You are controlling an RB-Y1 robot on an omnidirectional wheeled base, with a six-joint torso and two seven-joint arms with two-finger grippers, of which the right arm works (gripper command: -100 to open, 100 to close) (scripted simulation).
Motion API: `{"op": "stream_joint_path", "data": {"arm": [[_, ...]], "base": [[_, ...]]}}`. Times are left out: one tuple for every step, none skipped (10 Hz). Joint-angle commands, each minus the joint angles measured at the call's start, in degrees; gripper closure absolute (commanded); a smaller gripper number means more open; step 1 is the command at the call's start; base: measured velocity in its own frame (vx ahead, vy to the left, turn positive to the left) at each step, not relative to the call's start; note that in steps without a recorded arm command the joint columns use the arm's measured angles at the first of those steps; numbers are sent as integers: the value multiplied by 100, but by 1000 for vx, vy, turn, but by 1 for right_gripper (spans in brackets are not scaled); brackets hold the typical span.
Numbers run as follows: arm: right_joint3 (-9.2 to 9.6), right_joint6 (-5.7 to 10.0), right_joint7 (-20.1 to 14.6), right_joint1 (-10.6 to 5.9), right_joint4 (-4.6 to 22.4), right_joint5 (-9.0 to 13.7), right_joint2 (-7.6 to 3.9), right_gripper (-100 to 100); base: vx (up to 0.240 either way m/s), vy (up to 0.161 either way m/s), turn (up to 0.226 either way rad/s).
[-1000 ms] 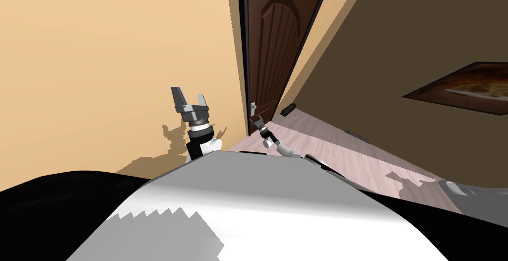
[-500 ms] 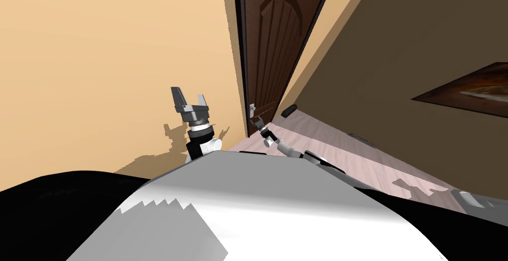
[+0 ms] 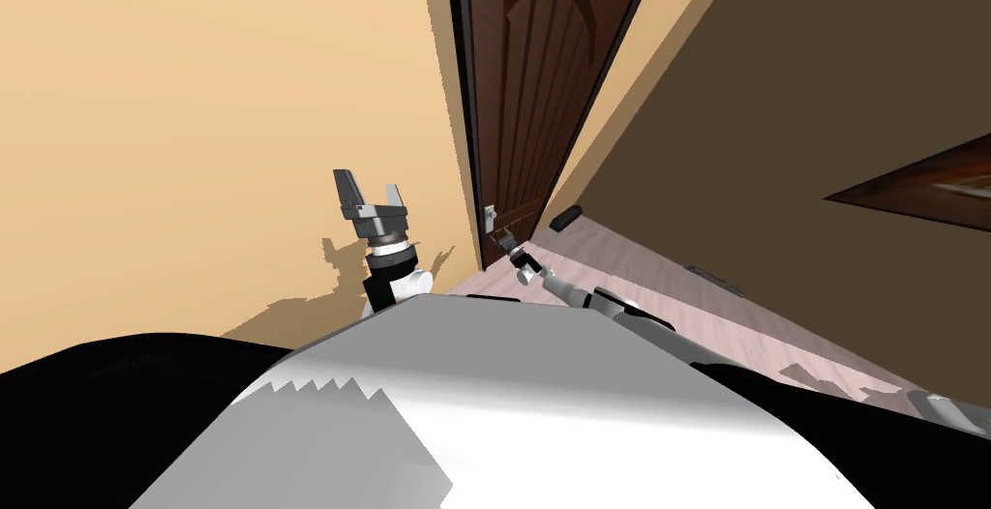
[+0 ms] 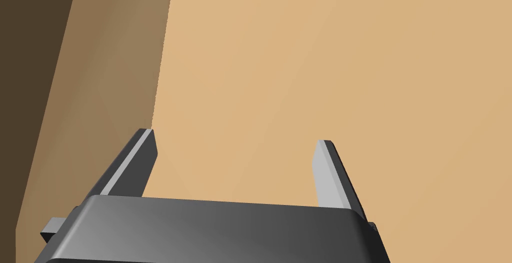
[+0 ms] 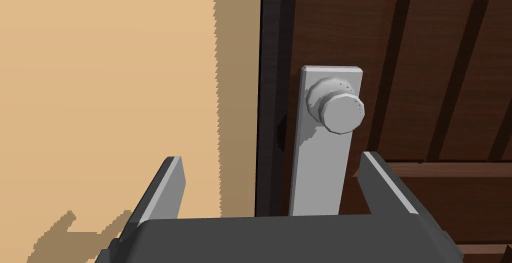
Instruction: Pull the door open
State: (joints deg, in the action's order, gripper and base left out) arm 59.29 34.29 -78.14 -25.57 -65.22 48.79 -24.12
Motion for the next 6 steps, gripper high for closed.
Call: {"op": "stream_joint_path", "data": {"arm": [[120, 30, -164, -104, 145, 66, -41, -100], [241, 28, -310, -213, 272, 155, -84, -100], [302, 28, -384, -267, 336, 200, -106, -100], [391, 26, -491, -347, 429, 265, -137, -100], [475, 25, -593, -423, 517, 327, -167, -100], [558, 24, -694, -498, 605, 388, -196, -100]], "base": [[64, -37, 25], [93, -53, 41], [94, -62, 36], [81, -46, 32], [87, -46, 36], [89, -54, 37]]}}
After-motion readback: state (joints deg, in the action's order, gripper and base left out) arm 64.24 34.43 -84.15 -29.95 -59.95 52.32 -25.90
